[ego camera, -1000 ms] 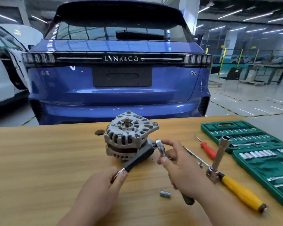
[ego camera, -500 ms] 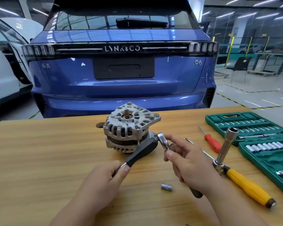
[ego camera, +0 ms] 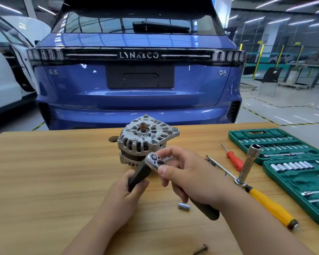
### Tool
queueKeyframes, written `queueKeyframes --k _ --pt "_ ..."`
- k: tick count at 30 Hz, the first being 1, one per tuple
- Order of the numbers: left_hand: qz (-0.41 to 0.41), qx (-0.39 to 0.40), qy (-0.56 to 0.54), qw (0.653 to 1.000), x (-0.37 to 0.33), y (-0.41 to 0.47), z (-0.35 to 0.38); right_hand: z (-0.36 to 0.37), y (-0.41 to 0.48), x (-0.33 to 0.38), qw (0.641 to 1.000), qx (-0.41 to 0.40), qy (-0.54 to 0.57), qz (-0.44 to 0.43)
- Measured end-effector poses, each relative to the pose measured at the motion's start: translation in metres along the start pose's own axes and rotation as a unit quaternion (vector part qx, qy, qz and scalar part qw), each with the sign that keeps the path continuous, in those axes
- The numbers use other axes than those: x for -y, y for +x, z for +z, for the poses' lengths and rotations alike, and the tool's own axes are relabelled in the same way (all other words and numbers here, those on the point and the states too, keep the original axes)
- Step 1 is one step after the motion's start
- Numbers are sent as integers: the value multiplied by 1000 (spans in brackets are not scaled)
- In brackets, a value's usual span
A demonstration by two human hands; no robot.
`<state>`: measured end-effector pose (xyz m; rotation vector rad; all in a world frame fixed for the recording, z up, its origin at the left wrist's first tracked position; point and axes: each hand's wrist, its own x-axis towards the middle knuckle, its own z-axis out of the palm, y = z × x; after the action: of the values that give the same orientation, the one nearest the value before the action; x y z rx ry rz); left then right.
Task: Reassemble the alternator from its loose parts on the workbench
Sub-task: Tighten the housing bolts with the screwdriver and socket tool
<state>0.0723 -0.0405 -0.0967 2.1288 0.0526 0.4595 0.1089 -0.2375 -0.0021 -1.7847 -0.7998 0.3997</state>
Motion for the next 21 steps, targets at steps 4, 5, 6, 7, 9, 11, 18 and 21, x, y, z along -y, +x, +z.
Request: queueKeyframes --k 4,5,6,7,9,11,18,21 --pt "16 -1 -47 999 -3 -4 1 5 5 10 998 55 -9 6" --pt "21 2 -47 999 -3 -5 1 7 5 9 998 60 -9 8" --pt "25 5 -47 999 -4 -6 2 7 4 9 998 66 -3 8" --pt "28 6 -48 998 -4 -6 2 8 4 8 997 72 5 8" --pt "28 8 -55 998 -4 -7 1 5 3 8 996 84 13 9" --pt "36 -4 -47 998 -4 -10 0 -1 4 10 996 89 6 18" --pt "38 -67 -10 997 -59 30 -12 -41 56 85 910 -13 -406 -80" --pt "58 -48 4 997 -91 65 -22 -58 93 128 836 -34 -534 -120"
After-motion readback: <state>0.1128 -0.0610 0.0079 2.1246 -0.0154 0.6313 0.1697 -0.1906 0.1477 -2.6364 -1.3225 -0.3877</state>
